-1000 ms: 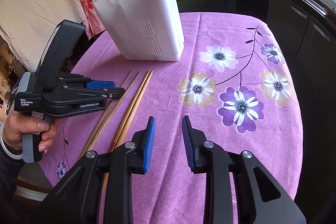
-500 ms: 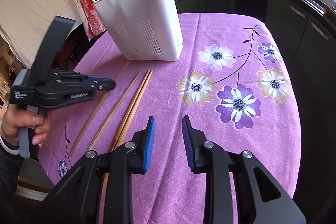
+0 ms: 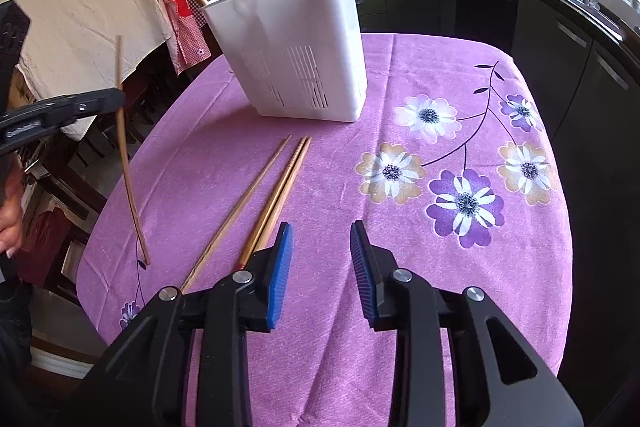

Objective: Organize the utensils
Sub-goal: 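Lower both open tools toward the remaining chopsticks beside the caddy, then grasp and lift a chopstick with the left tool while the right tool grasps another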

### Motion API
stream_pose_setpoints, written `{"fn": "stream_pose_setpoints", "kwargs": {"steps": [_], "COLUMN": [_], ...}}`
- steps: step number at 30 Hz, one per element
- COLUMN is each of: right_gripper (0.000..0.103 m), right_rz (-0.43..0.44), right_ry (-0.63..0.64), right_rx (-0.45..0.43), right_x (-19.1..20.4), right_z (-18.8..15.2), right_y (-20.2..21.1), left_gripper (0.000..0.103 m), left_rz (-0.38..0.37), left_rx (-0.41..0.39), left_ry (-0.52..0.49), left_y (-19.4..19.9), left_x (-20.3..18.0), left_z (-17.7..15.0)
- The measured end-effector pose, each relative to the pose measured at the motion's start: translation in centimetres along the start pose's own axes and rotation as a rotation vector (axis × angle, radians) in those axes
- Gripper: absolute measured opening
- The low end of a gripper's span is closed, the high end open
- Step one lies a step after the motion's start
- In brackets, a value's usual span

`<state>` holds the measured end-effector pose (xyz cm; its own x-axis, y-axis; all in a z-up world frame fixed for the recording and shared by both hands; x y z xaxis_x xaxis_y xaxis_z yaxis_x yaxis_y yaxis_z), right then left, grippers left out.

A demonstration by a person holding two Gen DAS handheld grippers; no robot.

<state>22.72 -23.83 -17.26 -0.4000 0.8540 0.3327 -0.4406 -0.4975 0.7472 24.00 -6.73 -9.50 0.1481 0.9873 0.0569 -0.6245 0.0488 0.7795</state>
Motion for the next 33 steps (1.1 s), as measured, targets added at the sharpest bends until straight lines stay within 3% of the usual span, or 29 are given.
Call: {"fn": "stream_pose_setpoints", "kwargs": {"steps": [8, 13, 21, 33], "right_gripper": [0.033, 0.033, 0.022, 0.017], "right_rz": [0.027, 0.06, 0.028, -0.079], "right_ry": [-0.025, -0.092, -0.092, -0.045], "right_rx": [0.036, 0.105, 0.182, 0.247], "right_x": [0.2, -0.2, 0.7, 1.7], "right_z": [0.2, 0.8, 2.4, 2.7], "right_y": [-1.6, -4.6, -8.2, -10.5], "left_gripper": [0.005, 0.005, 0.006, 0.006], "left_rz": [0.012, 0.01, 0.003, -0.011], "left_rx": [-0.065, -0.096, -0.113, -0.119], "left_ry": [-0.006, -0.001, -0.011, -0.012], "left_y": [3.1, 4.6, 5.5, 5.6], "left_x": [0.9, 1.5, 2.4, 2.8], "left_z": [-1.8, -2.8, -3.5, -3.7]}}
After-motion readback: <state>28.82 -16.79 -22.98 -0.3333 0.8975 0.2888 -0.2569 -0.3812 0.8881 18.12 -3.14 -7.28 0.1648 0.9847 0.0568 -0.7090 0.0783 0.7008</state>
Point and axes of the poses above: each gripper's, at about its wrist camera, not at the fingertips, and y roughly against the way its jaws point, x to its left, z to its top, the point moved 9 cm from there along -y, roughly the way its jaws point, and after that the axes turned 7 degrees about z, right-handed, at the moved point
